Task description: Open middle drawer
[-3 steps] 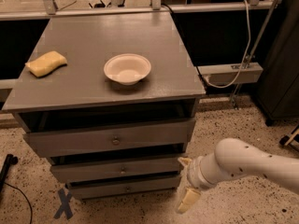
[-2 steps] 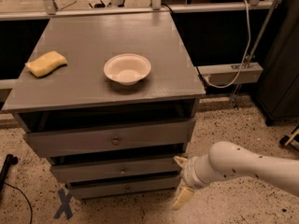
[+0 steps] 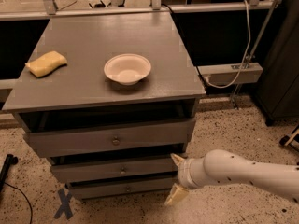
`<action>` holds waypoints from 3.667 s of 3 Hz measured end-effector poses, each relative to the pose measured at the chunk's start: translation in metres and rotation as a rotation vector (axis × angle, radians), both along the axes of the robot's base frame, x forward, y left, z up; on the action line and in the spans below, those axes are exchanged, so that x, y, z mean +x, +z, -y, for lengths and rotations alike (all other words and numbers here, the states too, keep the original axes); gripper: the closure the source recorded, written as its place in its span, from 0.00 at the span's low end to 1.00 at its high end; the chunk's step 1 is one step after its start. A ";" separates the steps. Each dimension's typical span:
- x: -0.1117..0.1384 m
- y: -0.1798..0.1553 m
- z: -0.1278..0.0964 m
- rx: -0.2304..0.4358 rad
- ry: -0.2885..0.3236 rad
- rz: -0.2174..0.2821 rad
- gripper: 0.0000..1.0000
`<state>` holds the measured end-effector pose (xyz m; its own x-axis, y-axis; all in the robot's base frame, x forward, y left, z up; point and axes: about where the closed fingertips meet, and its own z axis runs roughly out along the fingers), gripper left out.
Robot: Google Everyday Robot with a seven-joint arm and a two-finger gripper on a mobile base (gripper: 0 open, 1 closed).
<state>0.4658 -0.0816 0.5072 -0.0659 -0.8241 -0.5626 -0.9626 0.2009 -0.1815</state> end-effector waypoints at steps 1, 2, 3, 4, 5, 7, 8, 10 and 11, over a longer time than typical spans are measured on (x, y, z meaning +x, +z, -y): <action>0.011 -0.023 0.002 0.008 0.019 0.021 0.00; 0.023 -0.044 0.006 0.044 0.025 0.071 0.00; 0.029 -0.052 0.008 0.054 0.027 0.101 0.00; 0.036 -0.056 0.002 0.067 0.044 0.126 0.00; 0.043 -0.059 -0.006 0.063 0.066 0.145 0.00; 0.060 -0.070 -0.033 0.063 0.124 0.142 0.00; 0.063 -0.081 -0.038 0.050 0.134 0.130 0.00; 0.066 -0.089 -0.040 0.054 0.138 0.110 0.15; 0.068 -0.090 -0.044 0.065 0.142 0.105 0.20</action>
Offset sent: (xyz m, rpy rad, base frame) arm 0.0329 -0.0129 -0.0608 0.0770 -0.1115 0.0230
